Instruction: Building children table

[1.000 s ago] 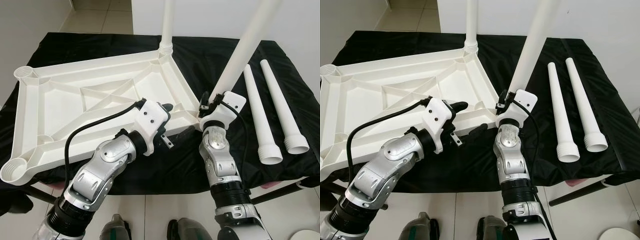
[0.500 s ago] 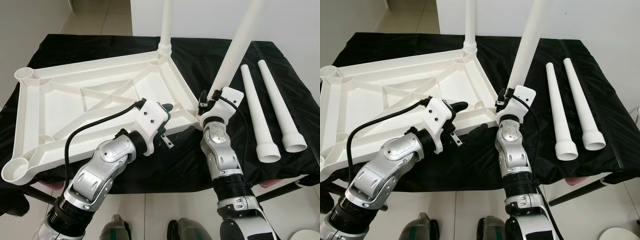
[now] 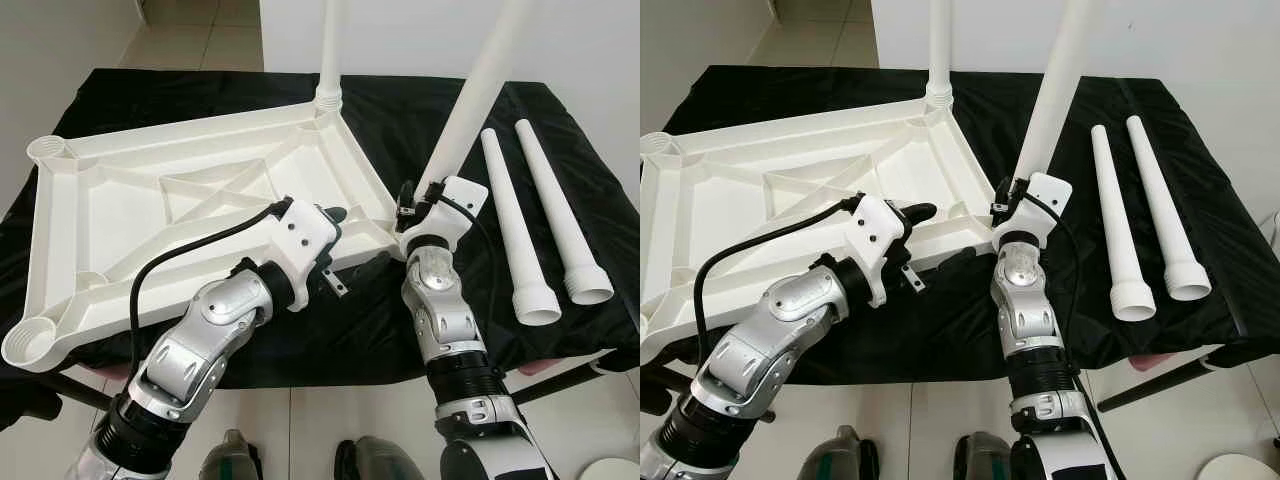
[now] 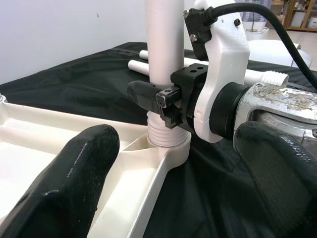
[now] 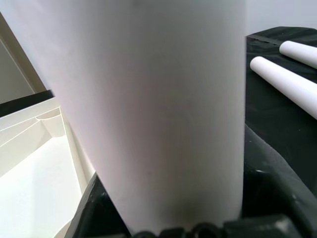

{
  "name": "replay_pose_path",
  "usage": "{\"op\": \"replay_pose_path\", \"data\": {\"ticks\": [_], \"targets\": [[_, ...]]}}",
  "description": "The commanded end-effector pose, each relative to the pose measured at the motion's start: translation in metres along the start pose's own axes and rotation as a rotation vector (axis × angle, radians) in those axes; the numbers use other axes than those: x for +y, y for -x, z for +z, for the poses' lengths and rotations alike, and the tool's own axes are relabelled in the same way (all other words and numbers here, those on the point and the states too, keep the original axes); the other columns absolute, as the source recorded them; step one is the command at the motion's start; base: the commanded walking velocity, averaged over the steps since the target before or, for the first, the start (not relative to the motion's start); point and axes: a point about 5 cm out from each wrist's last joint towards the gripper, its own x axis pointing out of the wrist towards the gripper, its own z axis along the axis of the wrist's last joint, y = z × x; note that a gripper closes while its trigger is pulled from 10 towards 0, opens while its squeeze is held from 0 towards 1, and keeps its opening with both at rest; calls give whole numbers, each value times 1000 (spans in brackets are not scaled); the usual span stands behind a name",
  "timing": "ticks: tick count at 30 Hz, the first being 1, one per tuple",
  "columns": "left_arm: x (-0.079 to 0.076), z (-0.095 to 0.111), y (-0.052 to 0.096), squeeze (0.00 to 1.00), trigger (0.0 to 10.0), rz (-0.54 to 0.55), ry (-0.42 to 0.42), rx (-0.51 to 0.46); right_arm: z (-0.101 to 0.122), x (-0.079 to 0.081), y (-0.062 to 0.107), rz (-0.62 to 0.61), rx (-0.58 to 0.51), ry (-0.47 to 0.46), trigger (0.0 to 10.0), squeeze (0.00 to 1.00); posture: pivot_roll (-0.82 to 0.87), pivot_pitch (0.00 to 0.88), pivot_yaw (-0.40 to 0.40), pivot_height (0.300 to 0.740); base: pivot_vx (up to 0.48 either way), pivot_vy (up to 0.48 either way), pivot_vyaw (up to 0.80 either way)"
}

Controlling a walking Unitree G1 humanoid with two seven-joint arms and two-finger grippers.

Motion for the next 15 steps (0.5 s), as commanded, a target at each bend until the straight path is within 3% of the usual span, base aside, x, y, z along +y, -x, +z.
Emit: {"op": "replay_pose_path", "data": {"ticks": [1,4,15], "targets": [[-5,1,1,0,10000,-55,0,2,-17,-9,3,-62,78,27,10000,0,-92,58,-10,740,0,0,0],[-5,2,0,0,10000,-58,1,1,-11,-7,2,-123,38,19,10000,0,-93,59,-8,740,0,0,0],[-5,2,0,0,10000,-51,3,-1,-13,5,-2,-130,47,29,10000,0,-80,59,-19,740,0,0,0]]}}
